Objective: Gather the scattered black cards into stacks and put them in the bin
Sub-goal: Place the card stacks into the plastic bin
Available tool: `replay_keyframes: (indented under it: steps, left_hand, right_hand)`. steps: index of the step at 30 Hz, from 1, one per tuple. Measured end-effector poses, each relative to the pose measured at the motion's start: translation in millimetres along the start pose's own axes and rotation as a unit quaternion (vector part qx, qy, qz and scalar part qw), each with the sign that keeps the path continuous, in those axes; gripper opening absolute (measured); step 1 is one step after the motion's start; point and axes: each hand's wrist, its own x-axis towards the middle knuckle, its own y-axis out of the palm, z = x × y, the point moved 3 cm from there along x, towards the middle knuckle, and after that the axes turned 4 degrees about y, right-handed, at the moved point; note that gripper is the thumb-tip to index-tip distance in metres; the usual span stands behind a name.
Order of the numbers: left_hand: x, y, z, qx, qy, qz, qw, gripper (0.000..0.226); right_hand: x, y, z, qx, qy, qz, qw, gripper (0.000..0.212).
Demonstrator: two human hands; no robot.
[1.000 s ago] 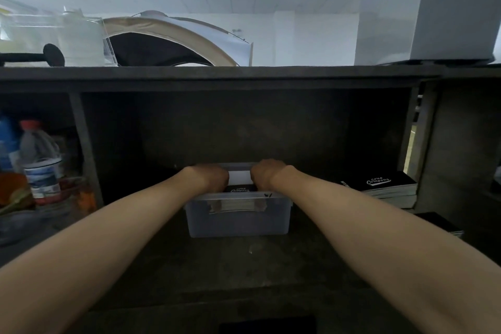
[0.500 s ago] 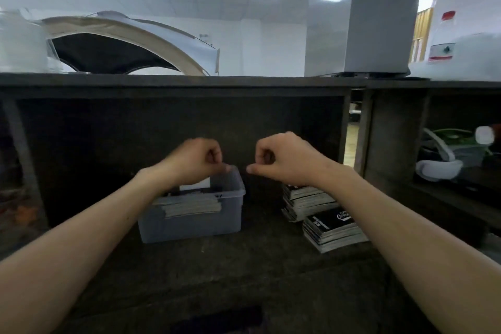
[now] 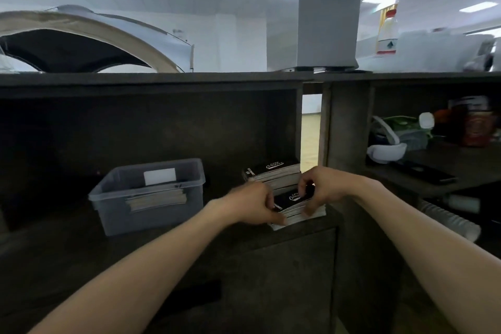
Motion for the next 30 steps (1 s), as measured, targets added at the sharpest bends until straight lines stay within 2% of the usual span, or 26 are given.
replay_keyframes:
  steps: [5,10,12,15,21,23,26,30]
  left_hand:
    - [9.2,10.9,-10.7,0.033,0.007,-0.029,0.999,0.049]
    - [9.4,7.3,-12.6,0.010,0.022,0.032,0.999,0.039]
    - [8.7,7.0,-12.8,0.011,0.020,0.052,0.998,0.040]
    - [5.4,8.7,-10.7,0.003,0.028,0.040,0.999,0.043]
    - [-24.0,-19.0,13.8,-0.022,0.032,0.065,0.997,0.042]
    - [-40.1,-49.1,29.5,-0.017,0.026,0.048,0.998,0.041]
    - [-65.9,-103.0,61.0,-0.001,-0.006,0.002,1.000,0.040]
    - [-91.5,-158.2,120.1,0.019,-0.075,-0.060,0.995,0.044]
  right_hand:
    - [2.3,1.5,-2.0,-0.014,0.009,0.028,0.999,0.047]
    - [-1.4,9.9,-4.9,-0.034,0.026,0.071,0.997,0.059]
    - [-2.2,14.1,-3.6,-0.049,0.023,0.053,0.997,0.059]
    - [-4.0,17.6,4.1,-0.070,0.013,0.044,0.996,0.056]
    - [-6.4,12.0,47.5,-0.059,-0.001,0.110,0.992,0.050]
    - [-4.0,-2.5,73.4,-0.060,-0.033,0.090,0.994,0.050]
    - [5.7,-29.8,119.8,-0.060,-0.103,0.012,0.993,0.053]
    - [43.9,-41.5,184.9,0.022,-0.159,-0.023,0.987,0.052]
